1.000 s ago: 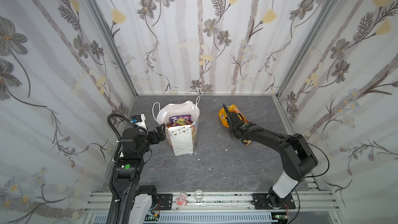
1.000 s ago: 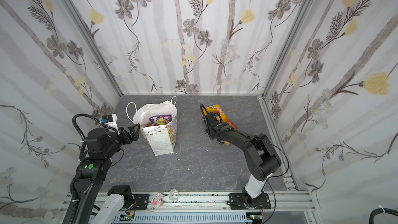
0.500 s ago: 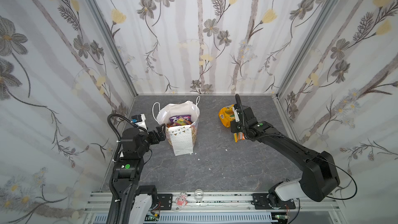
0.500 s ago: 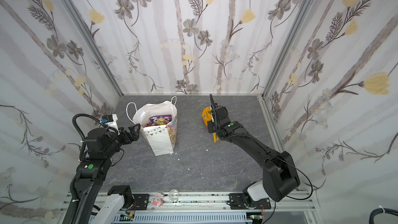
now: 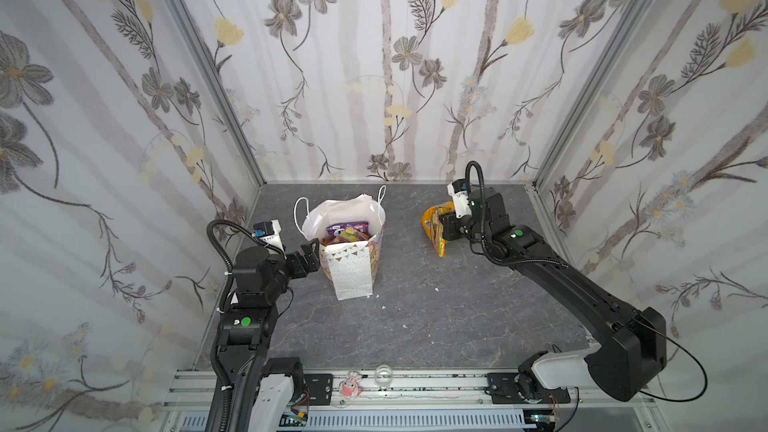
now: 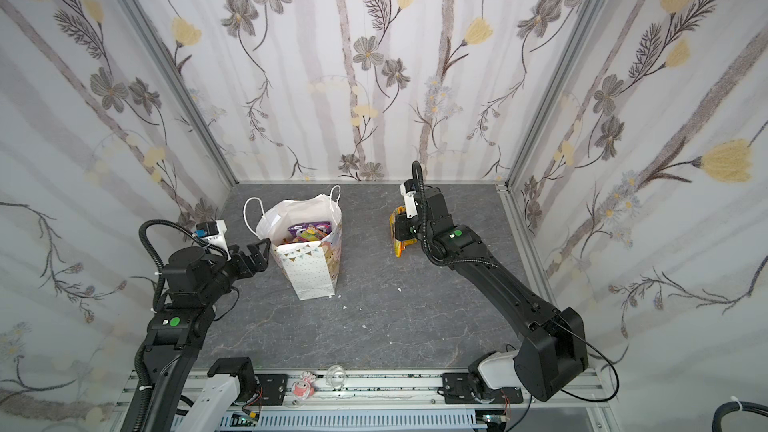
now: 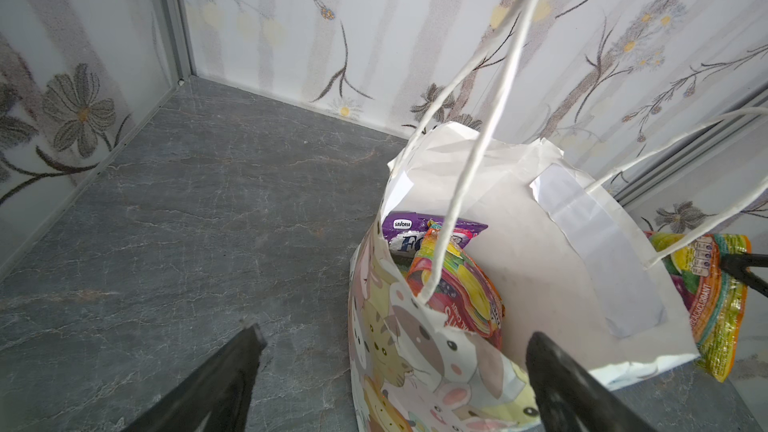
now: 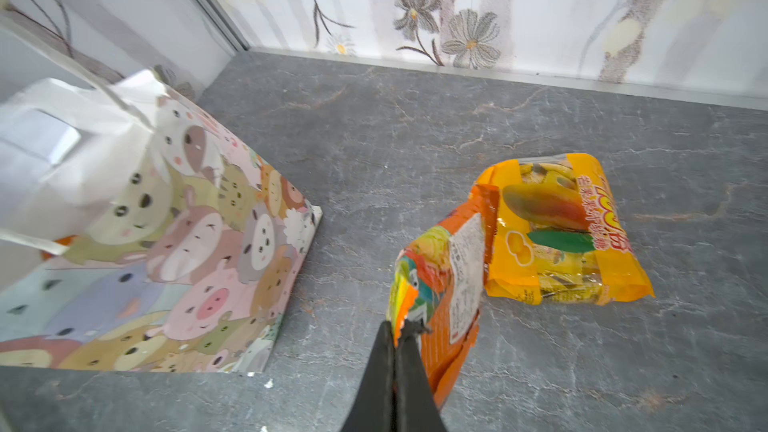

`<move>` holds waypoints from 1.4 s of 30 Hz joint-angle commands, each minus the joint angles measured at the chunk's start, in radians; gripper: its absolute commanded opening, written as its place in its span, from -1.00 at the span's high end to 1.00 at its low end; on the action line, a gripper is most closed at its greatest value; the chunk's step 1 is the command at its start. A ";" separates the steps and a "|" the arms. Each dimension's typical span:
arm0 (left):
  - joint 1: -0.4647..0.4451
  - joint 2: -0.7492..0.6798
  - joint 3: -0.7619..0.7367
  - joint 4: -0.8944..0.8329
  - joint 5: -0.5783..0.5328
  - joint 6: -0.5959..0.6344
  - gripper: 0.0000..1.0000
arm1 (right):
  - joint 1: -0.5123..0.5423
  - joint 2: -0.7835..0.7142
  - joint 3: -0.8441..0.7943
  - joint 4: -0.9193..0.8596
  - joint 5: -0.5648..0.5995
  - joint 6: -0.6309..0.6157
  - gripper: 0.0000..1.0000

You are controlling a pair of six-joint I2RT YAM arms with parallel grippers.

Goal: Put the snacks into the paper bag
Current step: 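Carry the orange mango bag with the right gripper over the paper bag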

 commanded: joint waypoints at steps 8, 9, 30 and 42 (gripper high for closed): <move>0.000 -0.001 -0.001 0.031 0.001 0.000 -1.00 | 0.035 -0.006 0.172 0.012 -0.128 0.015 1.00; 0.000 -0.001 -0.002 0.031 0.002 0.000 -1.00 | 0.042 -0.004 0.189 0.003 -0.127 0.012 1.00; 0.000 -0.024 -0.001 0.031 -0.026 -0.005 -1.00 | 0.203 0.032 0.498 -0.152 -0.087 -0.026 1.00; 0.000 -0.018 -0.002 0.030 -0.023 -0.001 -1.00 | 0.282 0.140 0.790 -0.300 -0.032 -0.068 1.00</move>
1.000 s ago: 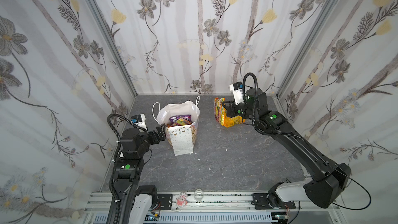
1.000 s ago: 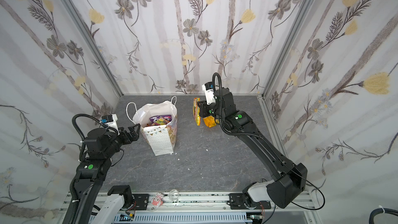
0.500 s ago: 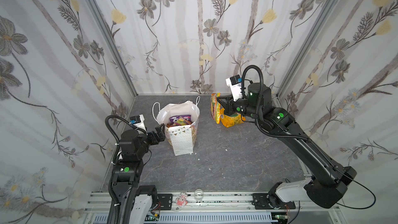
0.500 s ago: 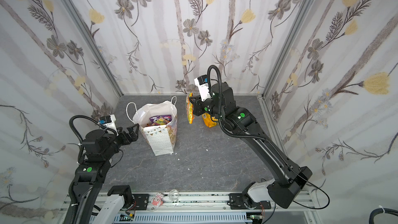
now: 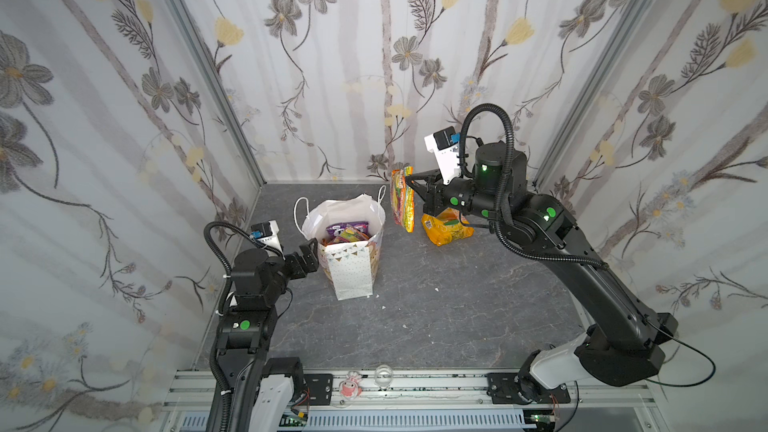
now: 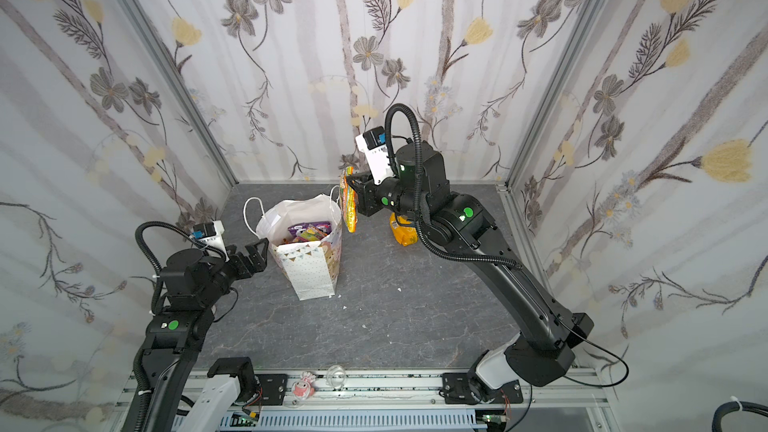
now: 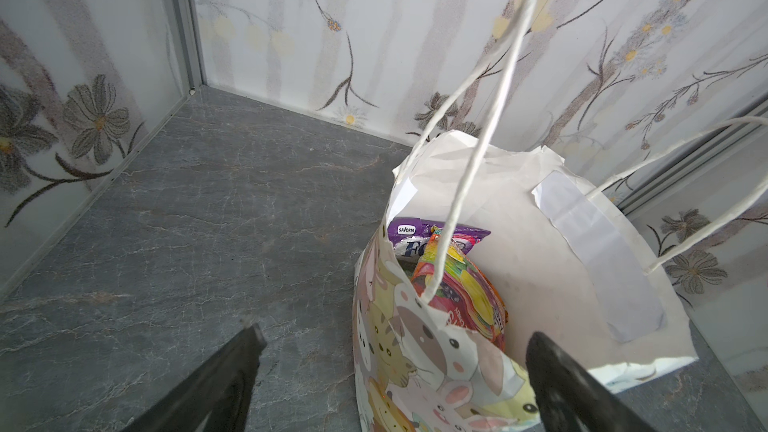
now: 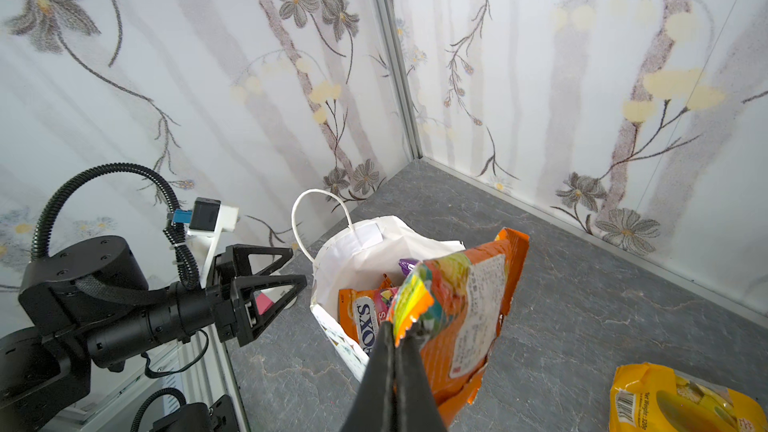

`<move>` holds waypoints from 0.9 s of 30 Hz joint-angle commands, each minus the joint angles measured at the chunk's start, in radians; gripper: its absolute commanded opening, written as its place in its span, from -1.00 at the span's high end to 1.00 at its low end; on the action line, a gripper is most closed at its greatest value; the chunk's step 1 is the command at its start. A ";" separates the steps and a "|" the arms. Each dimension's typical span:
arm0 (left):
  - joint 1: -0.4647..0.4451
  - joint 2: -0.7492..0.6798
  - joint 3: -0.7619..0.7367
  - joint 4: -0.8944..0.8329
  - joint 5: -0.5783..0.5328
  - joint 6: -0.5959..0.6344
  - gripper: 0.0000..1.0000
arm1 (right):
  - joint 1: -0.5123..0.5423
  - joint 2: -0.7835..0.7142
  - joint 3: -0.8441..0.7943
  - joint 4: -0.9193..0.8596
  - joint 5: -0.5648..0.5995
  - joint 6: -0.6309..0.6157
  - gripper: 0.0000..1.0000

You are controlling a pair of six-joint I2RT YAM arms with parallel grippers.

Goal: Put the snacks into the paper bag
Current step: 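Carry the orange mango bag with the right gripper over the paper bag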

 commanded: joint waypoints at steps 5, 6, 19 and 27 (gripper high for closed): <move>0.000 -0.002 0.001 0.030 0.000 -0.001 -1.00 | 0.058 0.073 0.172 -0.040 0.033 -0.034 1.00; -0.001 -0.001 0.000 0.031 0.001 -0.001 -1.00 | 0.065 0.078 0.186 -0.037 0.034 -0.033 1.00; 0.000 0.006 -0.001 0.034 0.018 0.000 -1.00 | 0.122 0.140 0.243 0.050 -0.010 -0.029 1.00; 0.000 0.011 -0.003 0.036 0.035 0.002 -1.00 | 0.145 0.232 0.336 0.056 -0.064 -0.028 1.00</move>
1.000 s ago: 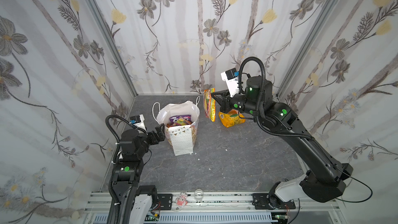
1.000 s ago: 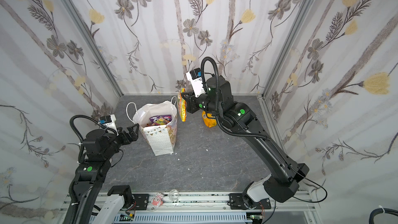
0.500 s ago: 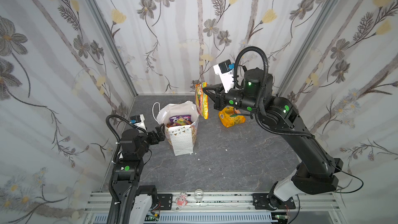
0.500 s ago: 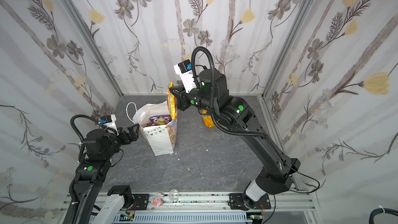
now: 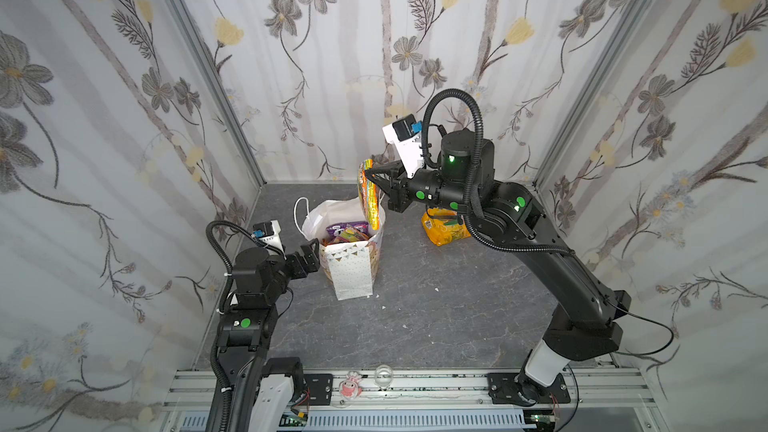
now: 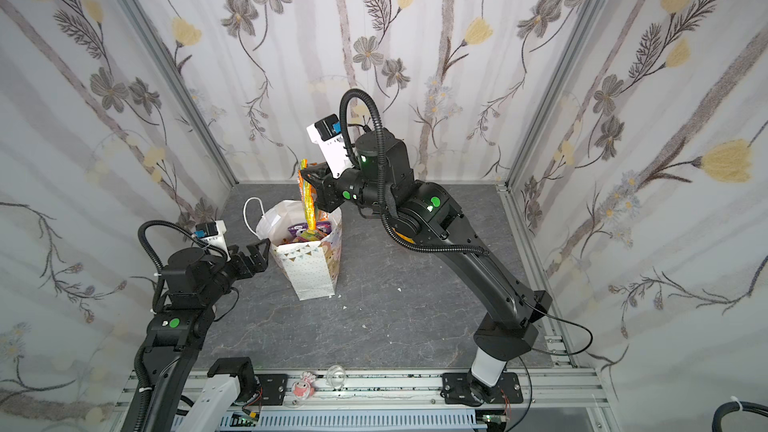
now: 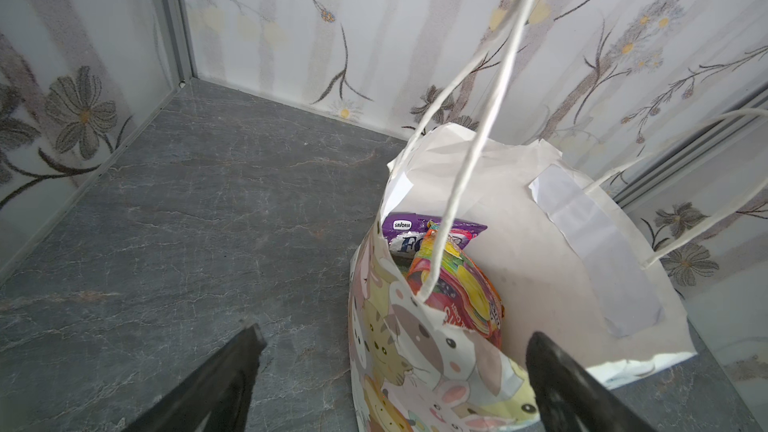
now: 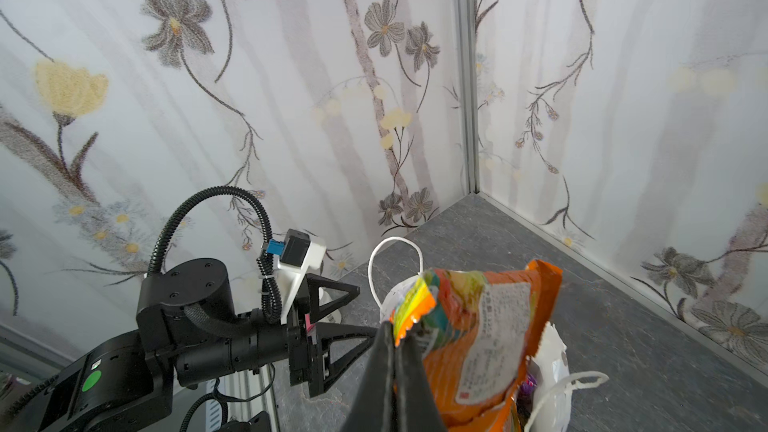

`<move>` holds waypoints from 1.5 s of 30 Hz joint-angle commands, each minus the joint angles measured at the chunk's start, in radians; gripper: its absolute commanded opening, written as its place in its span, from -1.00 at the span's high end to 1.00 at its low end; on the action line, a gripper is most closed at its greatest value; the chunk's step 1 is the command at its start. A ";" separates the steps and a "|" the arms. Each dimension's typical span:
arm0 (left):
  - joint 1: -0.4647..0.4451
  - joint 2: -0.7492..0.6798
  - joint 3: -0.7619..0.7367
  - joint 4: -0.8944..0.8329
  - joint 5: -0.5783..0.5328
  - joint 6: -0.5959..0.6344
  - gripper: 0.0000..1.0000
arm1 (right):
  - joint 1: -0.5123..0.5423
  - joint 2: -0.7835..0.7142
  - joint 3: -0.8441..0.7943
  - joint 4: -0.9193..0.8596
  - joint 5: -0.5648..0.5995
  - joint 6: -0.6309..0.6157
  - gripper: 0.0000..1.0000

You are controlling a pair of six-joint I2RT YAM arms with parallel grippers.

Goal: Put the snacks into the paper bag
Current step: 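Carry the orange mango bag with the right gripper over the paper bag, then lower the orange mango bag into the paper bag and open the right gripper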

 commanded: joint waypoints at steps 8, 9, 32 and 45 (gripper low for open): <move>0.000 0.005 -0.003 0.037 0.020 0.002 -1.00 | 0.021 0.063 0.017 0.110 -0.048 0.000 1.00; 0.001 0.005 -0.003 0.037 0.022 0.002 -1.00 | 0.020 0.071 0.016 0.111 -0.048 -0.002 1.00; 0.001 0.013 -0.002 0.037 0.027 0.002 -1.00 | 0.002 0.259 0.041 0.082 -0.167 -0.004 1.00; 0.000 0.016 -0.003 0.038 0.031 0.002 -1.00 | -0.083 0.358 0.040 0.218 -0.478 0.140 1.00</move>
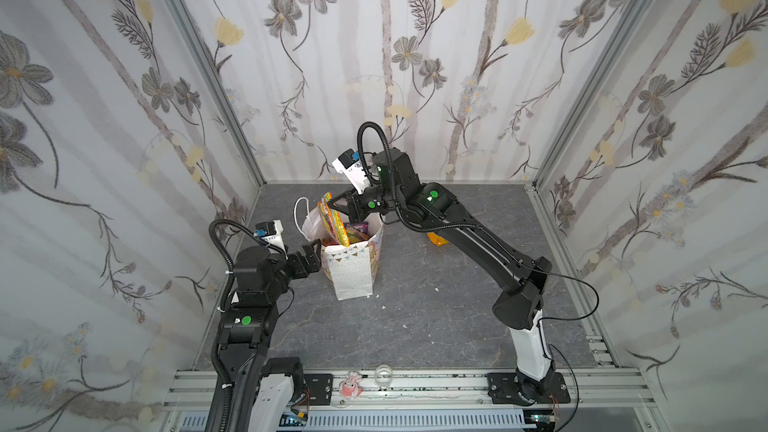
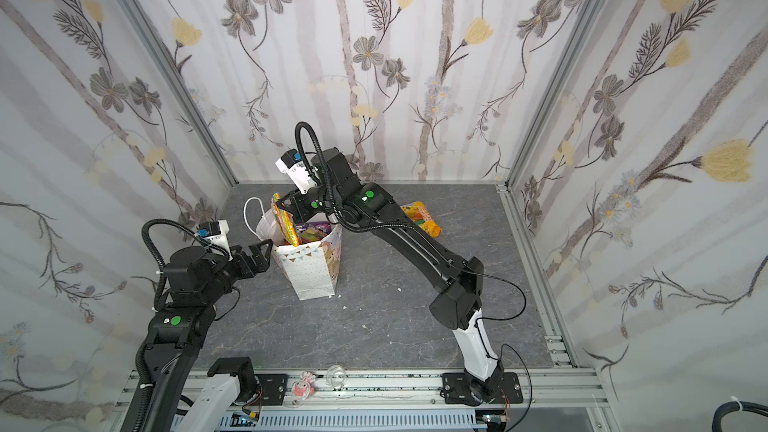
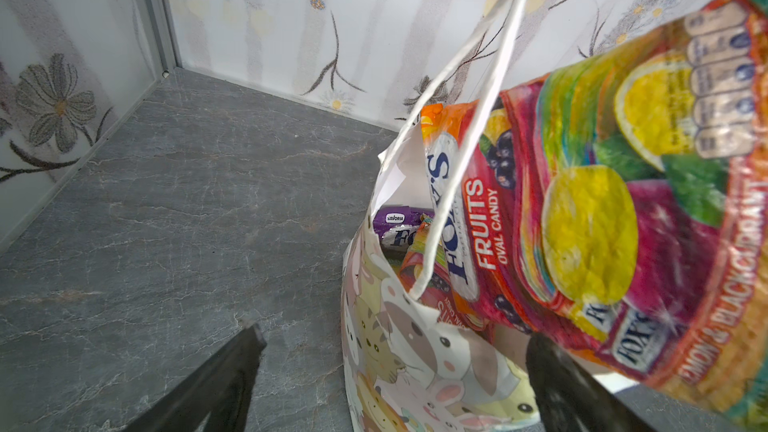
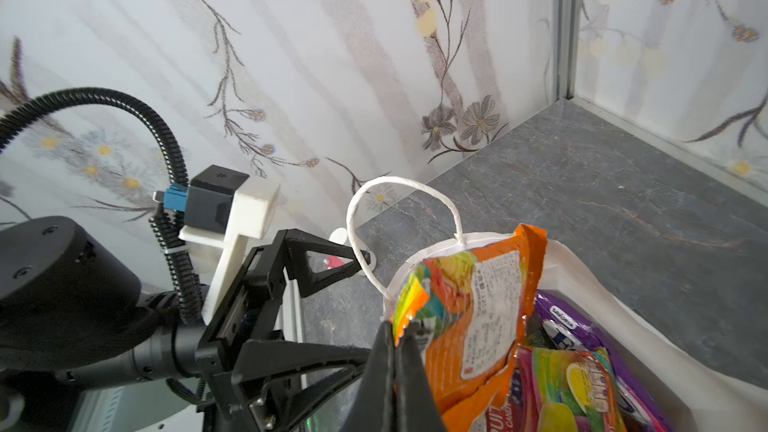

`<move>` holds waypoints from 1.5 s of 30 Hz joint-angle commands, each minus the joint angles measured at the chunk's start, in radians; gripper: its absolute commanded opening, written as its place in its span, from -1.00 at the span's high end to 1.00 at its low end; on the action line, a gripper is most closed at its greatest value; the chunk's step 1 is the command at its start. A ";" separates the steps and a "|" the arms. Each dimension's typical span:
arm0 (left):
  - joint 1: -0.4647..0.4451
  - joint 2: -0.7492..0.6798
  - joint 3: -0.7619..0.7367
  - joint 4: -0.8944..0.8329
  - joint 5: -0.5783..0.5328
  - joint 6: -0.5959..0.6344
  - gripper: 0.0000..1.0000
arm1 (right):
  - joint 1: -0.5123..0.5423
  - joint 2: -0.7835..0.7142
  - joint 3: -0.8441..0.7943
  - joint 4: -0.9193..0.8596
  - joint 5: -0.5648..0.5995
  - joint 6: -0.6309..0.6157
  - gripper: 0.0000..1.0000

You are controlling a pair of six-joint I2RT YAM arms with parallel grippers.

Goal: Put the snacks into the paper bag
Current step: 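Lower the orange mango bag into the paper bag and open the right gripper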

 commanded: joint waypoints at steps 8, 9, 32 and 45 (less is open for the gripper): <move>0.000 -0.001 -0.002 0.038 0.003 0.002 -1.00 | -0.107 0.048 0.009 0.028 -0.149 0.078 1.00; 0.000 -0.001 -0.002 0.038 0.003 0.002 -1.00 | -0.112 0.053 0.009 0.019 -0.149 0.078 1.00; 0.000 0.002 -0.003 0.035 -0.006 0.000 -1.00 | -0.002 -0.092 0.029 -0.213 0.476 -0.143 -0.05; 0.000 0.002 -0.002 0.035 -0.008 0.000 -1.00 | 0.132 0.022 0.092 -0.325 0.944 -0.180 0.33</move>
